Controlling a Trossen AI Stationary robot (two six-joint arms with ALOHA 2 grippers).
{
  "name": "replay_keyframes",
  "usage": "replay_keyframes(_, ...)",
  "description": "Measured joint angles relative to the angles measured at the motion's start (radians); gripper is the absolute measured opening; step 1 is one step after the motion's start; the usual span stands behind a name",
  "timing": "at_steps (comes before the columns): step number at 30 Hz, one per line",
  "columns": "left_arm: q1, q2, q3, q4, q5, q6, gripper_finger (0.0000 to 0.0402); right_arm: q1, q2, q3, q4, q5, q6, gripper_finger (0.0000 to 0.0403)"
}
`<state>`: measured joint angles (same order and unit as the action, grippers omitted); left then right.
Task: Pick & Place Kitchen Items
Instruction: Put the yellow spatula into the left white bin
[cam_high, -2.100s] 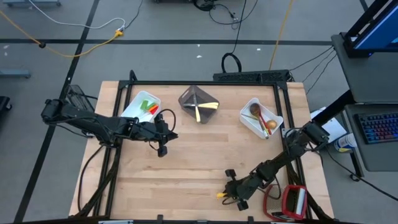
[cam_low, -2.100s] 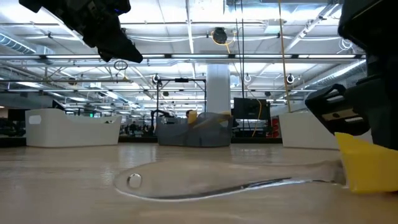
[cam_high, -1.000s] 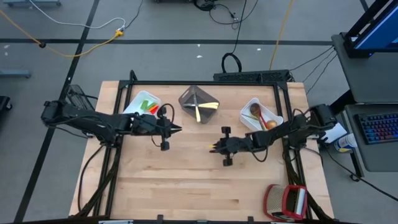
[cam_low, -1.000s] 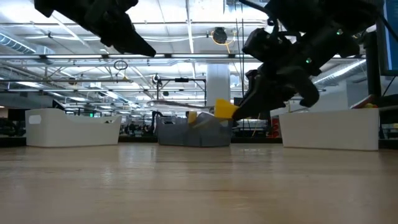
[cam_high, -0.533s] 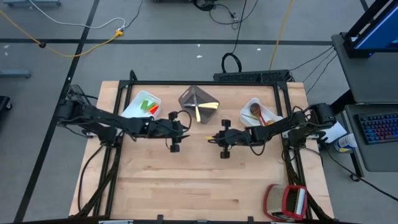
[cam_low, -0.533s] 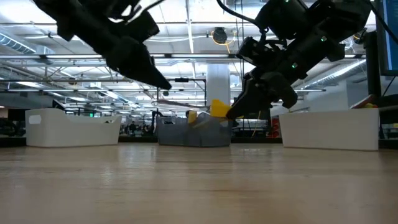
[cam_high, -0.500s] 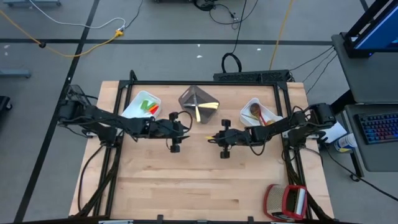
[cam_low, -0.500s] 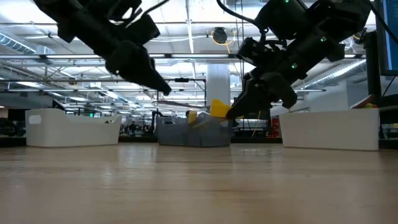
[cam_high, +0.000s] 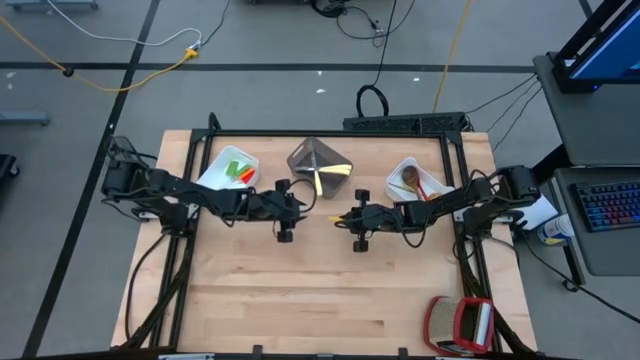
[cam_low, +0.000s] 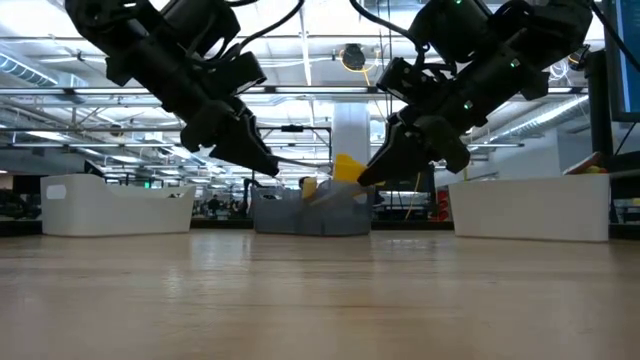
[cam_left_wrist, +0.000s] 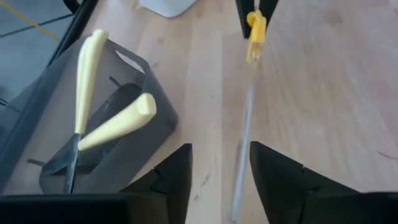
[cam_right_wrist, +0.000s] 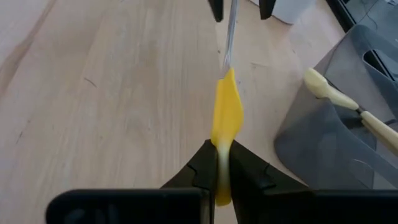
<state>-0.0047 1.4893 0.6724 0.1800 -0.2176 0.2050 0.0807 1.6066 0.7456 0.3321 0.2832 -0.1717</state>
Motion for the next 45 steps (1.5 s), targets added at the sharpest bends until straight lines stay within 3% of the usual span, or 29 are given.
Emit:
replay_keyframes(15,-0.001,0.000,0.000,0.006,0.023,0.021,0.0010,-0.011,0.000,0.000,0.000,0.008,-0.007,0.0018)
replay_keyframes(20,0.000,0.000,0.000,0.009,0.019,0.001,0.0023,-0.011,0.000,0.000,0.000,0.007,-0.017,0.0037)
replay_keyframes(28,-0.001,0.000,-0.001,-0.017,0.006,-0.061,0.0011,-0.008,-0.001,0.000,0.010,0.029,-0.013,0.0133)
replay_keyframes(33,-0.023,-0.001,0.000,-0.060,-0.006,-0.112,0.0011,-0.008,-0.001,0.001,0.009,0.026,-0.007,0.0173)
replay_keyframes(38,-0.047,-0.035,0.001,-0.131,-0.046,-0.166,0.0012,-0.008,-0.001,0.001,0.009,0.026,-0.005,0.0187)
replay_keyframes(45,-0.076,-0.174,-0.001,-0.312,-0.084,-0.255,0.0006,-0.009,-0.001,0.001,0.022,0.027,-0.005,0.0182)
